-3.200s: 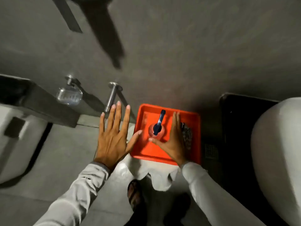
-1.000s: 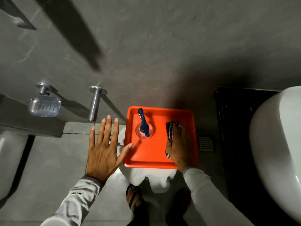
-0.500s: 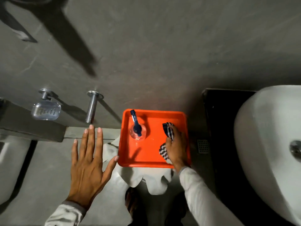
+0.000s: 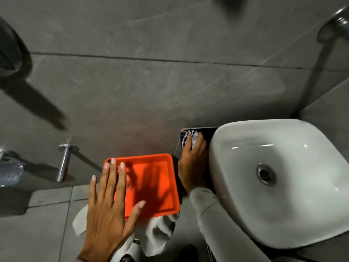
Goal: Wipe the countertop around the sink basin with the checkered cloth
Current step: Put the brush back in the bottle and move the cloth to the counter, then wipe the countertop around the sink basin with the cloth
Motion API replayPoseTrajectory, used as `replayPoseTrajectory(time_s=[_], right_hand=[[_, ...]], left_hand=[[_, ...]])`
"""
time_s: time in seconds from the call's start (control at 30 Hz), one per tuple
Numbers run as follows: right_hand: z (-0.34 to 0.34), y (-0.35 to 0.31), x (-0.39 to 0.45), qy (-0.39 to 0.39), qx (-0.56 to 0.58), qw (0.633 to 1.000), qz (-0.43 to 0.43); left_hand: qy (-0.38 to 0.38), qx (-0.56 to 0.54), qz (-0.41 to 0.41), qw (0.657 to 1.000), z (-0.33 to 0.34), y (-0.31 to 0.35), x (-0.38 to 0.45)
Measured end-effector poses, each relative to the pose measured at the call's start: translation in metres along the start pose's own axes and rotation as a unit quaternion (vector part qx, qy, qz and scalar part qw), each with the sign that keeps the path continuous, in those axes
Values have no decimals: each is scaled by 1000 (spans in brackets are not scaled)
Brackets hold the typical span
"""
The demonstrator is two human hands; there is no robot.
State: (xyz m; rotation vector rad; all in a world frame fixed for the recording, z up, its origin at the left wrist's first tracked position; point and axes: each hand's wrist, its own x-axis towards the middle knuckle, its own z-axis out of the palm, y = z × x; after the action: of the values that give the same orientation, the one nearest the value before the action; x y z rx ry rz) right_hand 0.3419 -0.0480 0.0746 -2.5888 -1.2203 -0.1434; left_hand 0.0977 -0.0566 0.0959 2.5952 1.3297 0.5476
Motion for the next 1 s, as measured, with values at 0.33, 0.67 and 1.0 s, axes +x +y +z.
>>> replayPoseTrajectory(time_s=[0.33,0.67,1.0], right_hand=[[16,6,28,-153,-139,978,-35],[-82,10,71,-129,-289,930,-185],[-107,94,-48,-87,-125,986,-64]], left_hand=[[-26,-106,66,992,8,9,32],[-212,-173,169,947,113,61,149],[-228,-72,155,959,157,131,178]])
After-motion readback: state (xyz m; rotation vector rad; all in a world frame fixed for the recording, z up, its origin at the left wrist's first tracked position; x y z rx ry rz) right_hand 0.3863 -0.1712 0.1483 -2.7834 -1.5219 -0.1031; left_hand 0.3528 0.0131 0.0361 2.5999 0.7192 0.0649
